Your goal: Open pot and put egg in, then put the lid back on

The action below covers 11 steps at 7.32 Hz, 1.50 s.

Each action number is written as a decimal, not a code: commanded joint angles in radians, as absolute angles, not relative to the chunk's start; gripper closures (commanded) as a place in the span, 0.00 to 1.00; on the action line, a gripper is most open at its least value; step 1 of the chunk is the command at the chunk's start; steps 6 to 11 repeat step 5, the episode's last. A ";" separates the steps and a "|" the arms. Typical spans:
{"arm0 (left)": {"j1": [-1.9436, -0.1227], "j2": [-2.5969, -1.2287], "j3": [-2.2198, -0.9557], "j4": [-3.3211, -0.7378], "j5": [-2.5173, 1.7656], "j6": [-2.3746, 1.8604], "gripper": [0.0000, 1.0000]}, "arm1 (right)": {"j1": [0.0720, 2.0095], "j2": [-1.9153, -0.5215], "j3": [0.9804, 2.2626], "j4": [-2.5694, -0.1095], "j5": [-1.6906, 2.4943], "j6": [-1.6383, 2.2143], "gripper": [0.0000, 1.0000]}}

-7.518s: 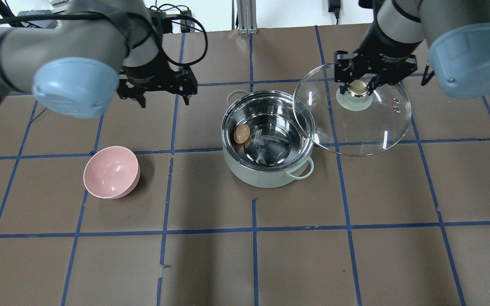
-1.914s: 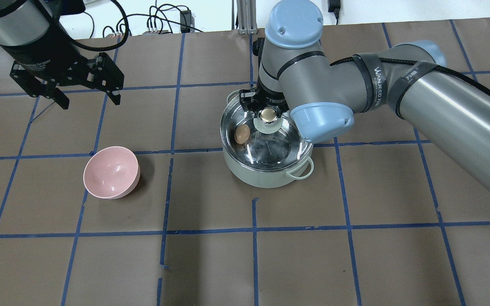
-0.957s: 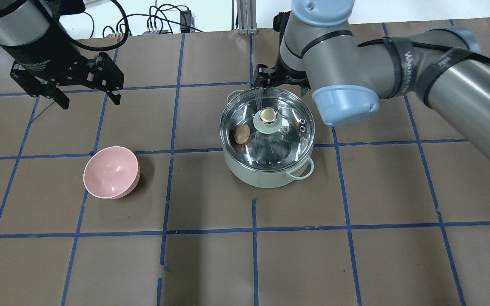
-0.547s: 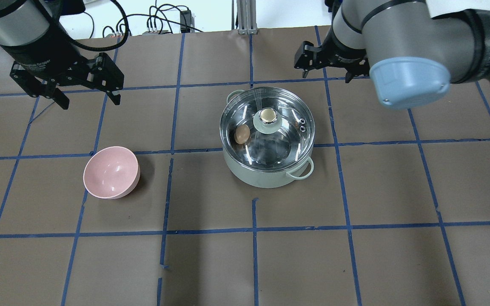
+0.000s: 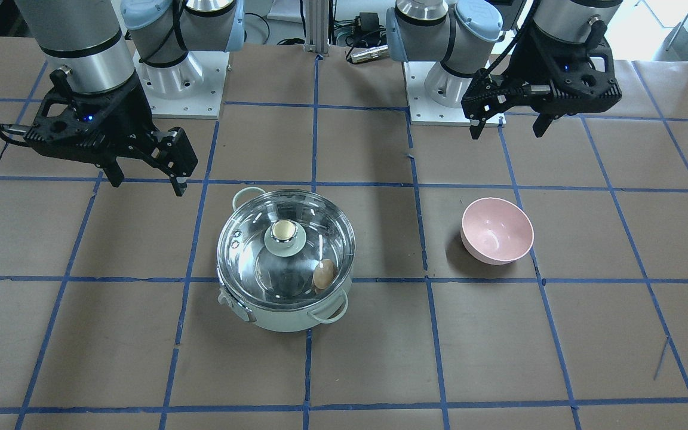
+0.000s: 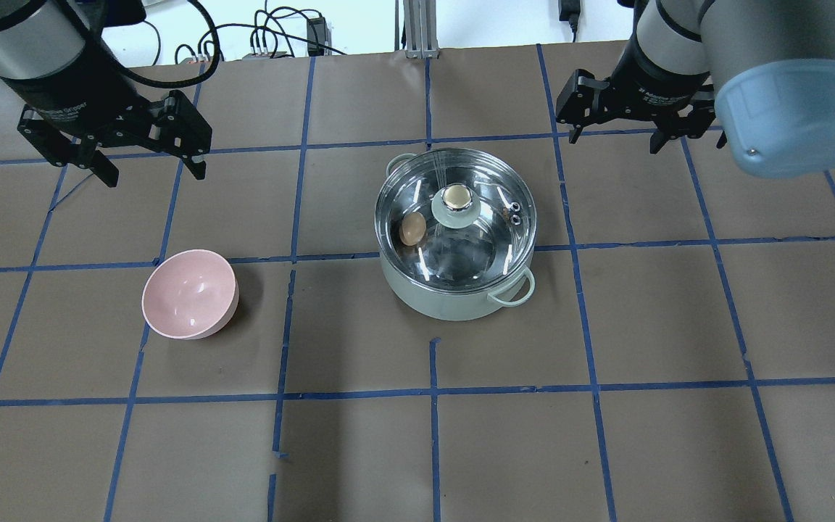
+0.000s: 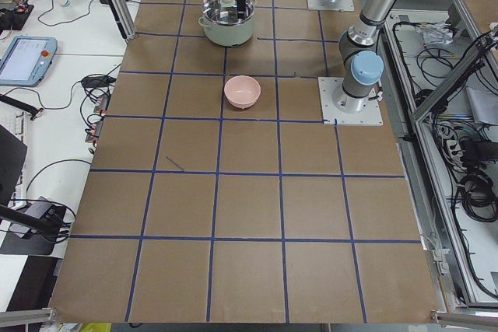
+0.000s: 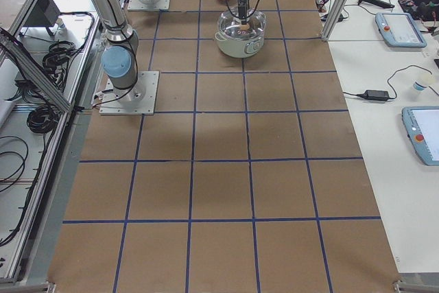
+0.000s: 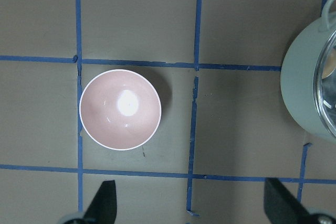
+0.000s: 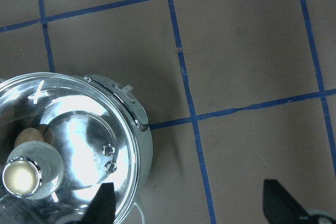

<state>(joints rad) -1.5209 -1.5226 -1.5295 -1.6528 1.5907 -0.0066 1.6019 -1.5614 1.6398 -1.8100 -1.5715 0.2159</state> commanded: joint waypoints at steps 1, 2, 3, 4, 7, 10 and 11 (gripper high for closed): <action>-1.522 -1.520 -1.534 -1.654 1.591 -0.017 0.00 | 1.609 -1.569 1.637 -1.782 -1.569 0.215 0.00; -1.522 -1.517 -1.535 -1.654 1.592 -0.017 0.00 | 1.609 -1.571 1.637 -1.782 -1.569 0.215 0.00; -1.522 -1.517 -1.536 -1.655 1.592 -0.017 0.00 | 1.609 -1.571 1.640 -1.782 -1.569 0.215 0.00; -1.522 -1.517 -1.536 -1.654 1.592 -0.017 0.00 | 1.608 -1.571 1.644 -1.781 -1.569 0.215 0.00; -1.522 -1.517 -1.536 -1.654 1.592 -0.017 0.00 | 1.611 -1.569 1.641 -1.790 -1.569 0.216 0.00; -1.522 -1.517 -1.536 -1.654 1.592 -0.017 0.00 | 1.611 -1.569 1.641 -1.790 -1.569 0.216 0.00; -1.522 -1.517 -1.536 -1.654 1.592 -0.017 0.00 | 1.611 -1.569 1.641 -1.790 -1.569 0.216 0.00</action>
